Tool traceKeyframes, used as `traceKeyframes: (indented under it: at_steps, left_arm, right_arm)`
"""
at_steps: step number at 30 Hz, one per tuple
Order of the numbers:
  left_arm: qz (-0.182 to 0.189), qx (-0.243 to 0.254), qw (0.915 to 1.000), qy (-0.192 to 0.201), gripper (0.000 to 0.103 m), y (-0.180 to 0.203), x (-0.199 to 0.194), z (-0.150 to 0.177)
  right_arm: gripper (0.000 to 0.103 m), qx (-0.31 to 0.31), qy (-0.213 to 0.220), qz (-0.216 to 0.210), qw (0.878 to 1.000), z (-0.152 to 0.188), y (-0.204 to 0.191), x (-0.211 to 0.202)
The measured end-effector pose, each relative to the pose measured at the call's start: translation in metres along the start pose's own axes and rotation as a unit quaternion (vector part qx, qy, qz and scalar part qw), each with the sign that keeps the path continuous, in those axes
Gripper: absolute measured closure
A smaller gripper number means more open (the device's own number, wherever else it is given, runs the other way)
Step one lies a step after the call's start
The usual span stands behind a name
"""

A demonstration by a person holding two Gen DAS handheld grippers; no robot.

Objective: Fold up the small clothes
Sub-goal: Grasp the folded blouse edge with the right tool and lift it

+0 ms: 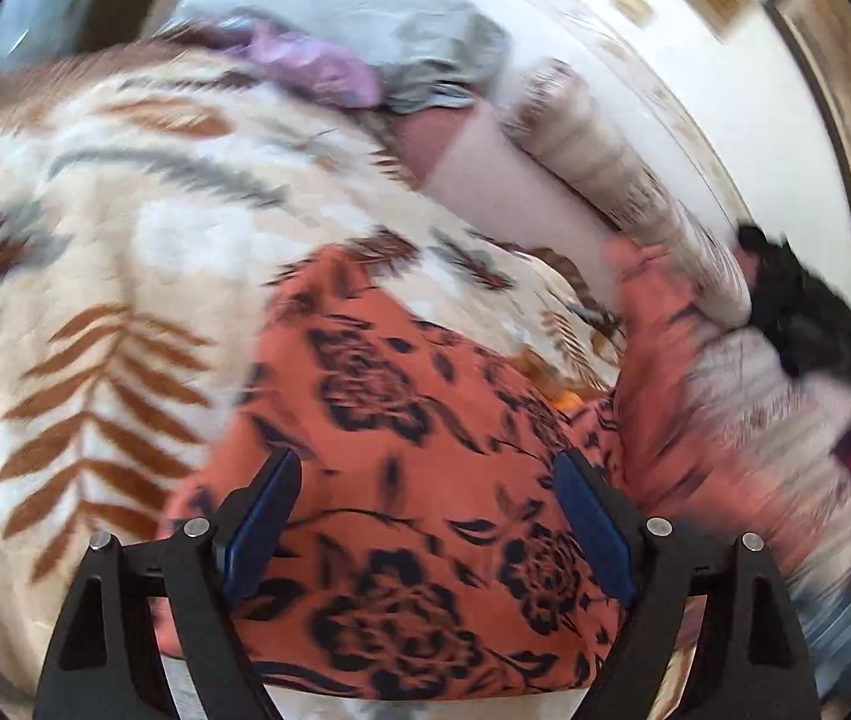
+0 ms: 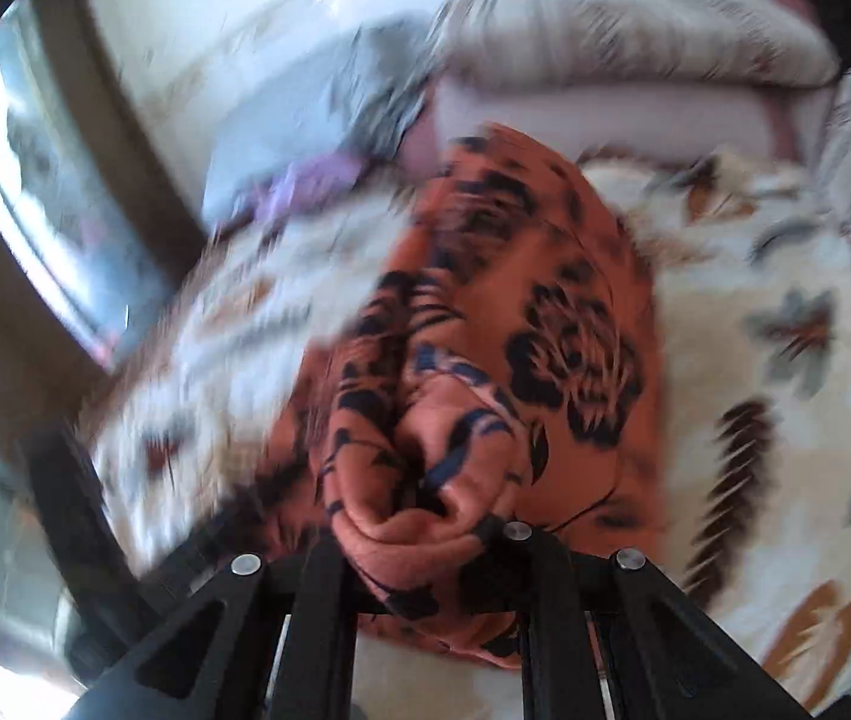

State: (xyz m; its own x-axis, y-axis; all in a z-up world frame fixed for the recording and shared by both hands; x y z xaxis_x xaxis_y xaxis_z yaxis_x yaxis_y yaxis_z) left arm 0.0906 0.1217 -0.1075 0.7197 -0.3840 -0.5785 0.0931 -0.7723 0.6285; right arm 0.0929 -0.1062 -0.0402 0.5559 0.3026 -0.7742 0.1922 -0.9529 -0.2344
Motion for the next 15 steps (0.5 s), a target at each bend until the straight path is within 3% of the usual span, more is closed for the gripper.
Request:
traceKeyframes:
  at_steps: [2,3,4,7,10,13,14,15]
  left_arm:
    - [0.022,-0.036,0.999,-0.013,0.021,-0.014,0.001,-0.004]
    - [0.038,-0.044,0.9981,-0.018,0.021,-0.016,0.0,-0.005]
    - [0.052,-0.048,0.9973,-0.021,0.021,-0.017,-0.002,-0.005]
    - [0.114,-0.063,0.9907,-0.038,0.021,-0.011,0.0,-0.008]
    - [0.145,-0.07,0.9842,-0.072,0.021,-0.001,0.01,-0.009]
    - [0.15,-0.059,0.9817,-0.101,0.02,0.017,0.018,-0.012]
    - [0.148,-0.056,0.981,-0.112,0.019,0.022,0.026,-0.016]
    - [0.14,-0.052,0.981,-0.124,0.019,0.025,0.031,-0.019]
  right_arm:
    - [0.09,0.013,-0.091,-0.01,0.996,0.034,-0.002,0.057]
    - [0.088,0.023,-0.096,-0.022,0.995,0.044,-0.001,0.066]
    - [0.088,0.018,-0.07,-0.017,0.997,0.043,-0.003,0.057]
    - [0.087,0.023,-0.08,-0.026,0.996,0.037,0.001,0.049]
    - [0.084,0.024,-0.079,-0.034,0.996,0.039,0.005,0.044]
    - [0.074,0.034,-0.062,-0.056,0.996,0.045,0.013,0.034]
    - [0.066,0.035,-0.058,-0.063,0.996,0.051,0.013,0.031]
    - [0.044,0.034,-0.054,-0.07,0.996,0.055,0.011,0.022]
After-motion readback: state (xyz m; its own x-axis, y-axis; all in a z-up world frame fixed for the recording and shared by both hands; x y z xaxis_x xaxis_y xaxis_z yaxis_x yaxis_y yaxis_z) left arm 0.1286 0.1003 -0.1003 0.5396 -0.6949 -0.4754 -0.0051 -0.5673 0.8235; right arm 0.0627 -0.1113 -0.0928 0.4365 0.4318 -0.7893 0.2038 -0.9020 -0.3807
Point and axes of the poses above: each gripper's, at about its wrist camera, not at the fingertips, and x roughly the way its jaws point, y to its right, z to its underside, the point moved 1 cm from there along x, roughly the way its jaws point, and after that the axes turned 3 degrees about -x, right-handed, at the moved point
